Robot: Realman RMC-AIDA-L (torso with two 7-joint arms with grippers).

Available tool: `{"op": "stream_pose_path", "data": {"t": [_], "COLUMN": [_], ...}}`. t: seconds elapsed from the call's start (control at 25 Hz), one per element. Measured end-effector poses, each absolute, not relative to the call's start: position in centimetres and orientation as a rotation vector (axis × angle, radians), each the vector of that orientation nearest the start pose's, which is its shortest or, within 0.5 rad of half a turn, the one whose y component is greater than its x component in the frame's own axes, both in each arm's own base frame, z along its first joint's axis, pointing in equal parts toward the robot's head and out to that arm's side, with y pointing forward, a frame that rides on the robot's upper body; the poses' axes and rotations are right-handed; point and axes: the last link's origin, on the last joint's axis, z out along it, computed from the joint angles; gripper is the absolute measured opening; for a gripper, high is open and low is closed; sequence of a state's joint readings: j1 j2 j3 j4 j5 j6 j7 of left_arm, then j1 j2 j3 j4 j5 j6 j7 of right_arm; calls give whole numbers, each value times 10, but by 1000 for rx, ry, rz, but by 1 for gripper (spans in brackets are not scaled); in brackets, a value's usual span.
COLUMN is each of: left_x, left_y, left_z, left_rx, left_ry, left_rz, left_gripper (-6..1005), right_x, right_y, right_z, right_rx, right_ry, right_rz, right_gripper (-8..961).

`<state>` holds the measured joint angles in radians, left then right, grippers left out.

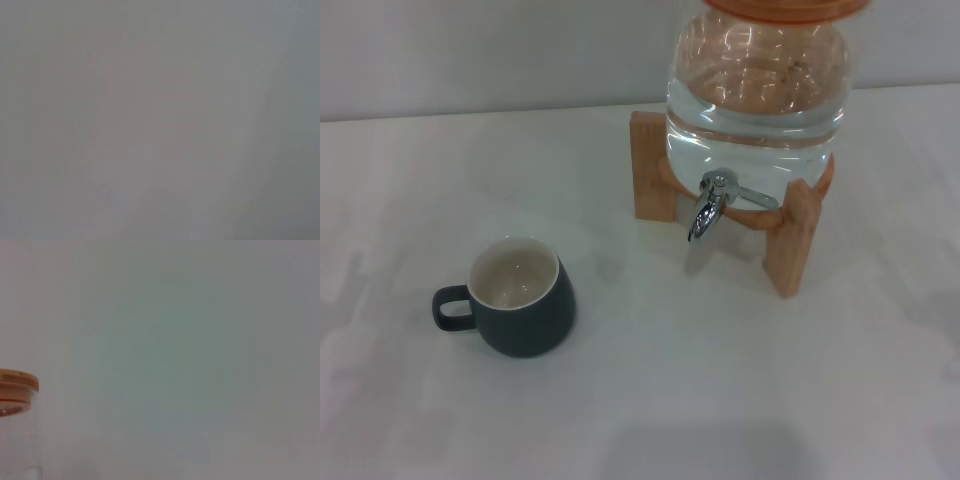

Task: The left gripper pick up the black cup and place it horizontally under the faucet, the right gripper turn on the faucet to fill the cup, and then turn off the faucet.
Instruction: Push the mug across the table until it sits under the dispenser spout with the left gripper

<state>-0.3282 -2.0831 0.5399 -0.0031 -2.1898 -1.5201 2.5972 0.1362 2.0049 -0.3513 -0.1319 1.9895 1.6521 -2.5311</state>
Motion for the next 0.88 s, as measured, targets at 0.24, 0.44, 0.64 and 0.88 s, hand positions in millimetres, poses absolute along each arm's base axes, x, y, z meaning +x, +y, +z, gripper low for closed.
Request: {"op": "stream_pose_path", "data": {"t": [0.24, 0.44, 0.64, 0.88], "left_x": [-349, -349, -348, -353], "left_y": [270, 269, 266, 242], "left_z": [18, 16, 14, 15], "left_rx": [-1489, -1500, -1534, -1657], "left_ry": [-646, -650, -656, -680], "left_rz": [-1029, -1031, -1041, -1077], "left_gripper": [873, 871, 869, 866], "right_x": [393, 393, 393, 397], "right_y": [206, 206, 206, 202], "right_z": [84, 84, 85, 98], "right_rx": [-1448, -1448, -1448, -1425], "right_ry": [510, 506, 502, 468], "right_rz": [929, 931, 930, 905], "right_gripper": [825, 825, 825, 825]}}
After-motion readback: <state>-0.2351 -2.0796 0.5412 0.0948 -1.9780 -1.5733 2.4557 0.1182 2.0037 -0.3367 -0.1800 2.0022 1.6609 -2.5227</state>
